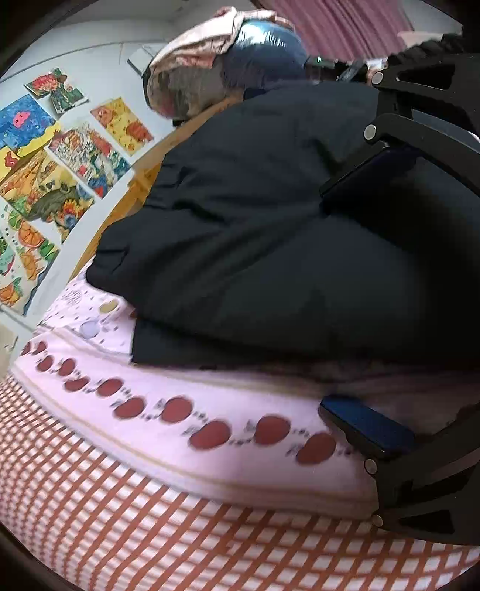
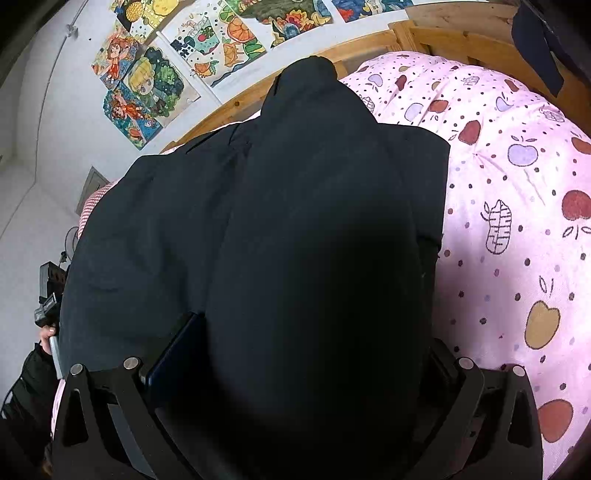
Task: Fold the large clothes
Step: 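Grasp the folded jacket with both tools and fold it lengthwise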
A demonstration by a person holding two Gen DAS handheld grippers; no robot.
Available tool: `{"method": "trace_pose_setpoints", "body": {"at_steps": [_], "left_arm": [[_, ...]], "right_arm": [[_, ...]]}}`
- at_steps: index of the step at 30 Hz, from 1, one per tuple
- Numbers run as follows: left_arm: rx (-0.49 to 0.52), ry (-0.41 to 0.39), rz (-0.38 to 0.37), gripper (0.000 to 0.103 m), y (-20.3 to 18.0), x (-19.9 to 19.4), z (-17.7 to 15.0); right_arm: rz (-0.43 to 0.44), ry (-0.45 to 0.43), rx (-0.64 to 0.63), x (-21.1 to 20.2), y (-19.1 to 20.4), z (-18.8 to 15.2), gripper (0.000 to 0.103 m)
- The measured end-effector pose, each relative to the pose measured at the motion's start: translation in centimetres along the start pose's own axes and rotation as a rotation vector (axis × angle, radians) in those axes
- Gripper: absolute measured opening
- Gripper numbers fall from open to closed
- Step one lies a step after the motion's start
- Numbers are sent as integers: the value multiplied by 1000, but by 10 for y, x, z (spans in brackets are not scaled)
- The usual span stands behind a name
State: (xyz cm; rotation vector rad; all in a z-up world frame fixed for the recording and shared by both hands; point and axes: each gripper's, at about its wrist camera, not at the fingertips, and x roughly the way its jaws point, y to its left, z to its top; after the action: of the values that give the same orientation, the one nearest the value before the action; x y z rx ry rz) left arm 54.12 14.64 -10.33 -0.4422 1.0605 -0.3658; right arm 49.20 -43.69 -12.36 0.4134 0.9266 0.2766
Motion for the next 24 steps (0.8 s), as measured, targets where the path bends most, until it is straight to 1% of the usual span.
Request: {"method": "trace_pose_setpoints", "body": {"at_steps": [2, 9, 14, 17, 20, 21, 22, 23, 24], "left_arm": [[3, 10, -22, 103, -1, 1, -3], [15, -31, -1, 103, -5, -2, -12], [14, -35, -3, 103, -4, -3, -14], [17, -28, 11, 103, -8, -1, -11], [25, -16, 35, 103, -17, 0, -6], [27, -12, 34, 101, -20, 1, -4], [23, 0, 12, 98, -21, 0, -3], [13, 7, -8, 89, -22, 1, -2], [-9, 13, -31, 84, -21, 0, -1]], "right_arm": [[1, -5, -1, 1, 1, -2, 102], [-19, -16, -14, 0, 2, -7, 102], [-43, -13, -18, -2, 6, -10, 102], [-58, 1, -8, -3, 9, -9, 102], [-40, 32, 32, -5, 9, -3, 102], [-35, 37, 44, -5, 9, -1, 102], [-35, 40, 51, -5, 10, -1, 102], [-39, 43, 56, -6, 11, -1, 102], [-46, 47, 61, -6, 13, -1, 102]]}}
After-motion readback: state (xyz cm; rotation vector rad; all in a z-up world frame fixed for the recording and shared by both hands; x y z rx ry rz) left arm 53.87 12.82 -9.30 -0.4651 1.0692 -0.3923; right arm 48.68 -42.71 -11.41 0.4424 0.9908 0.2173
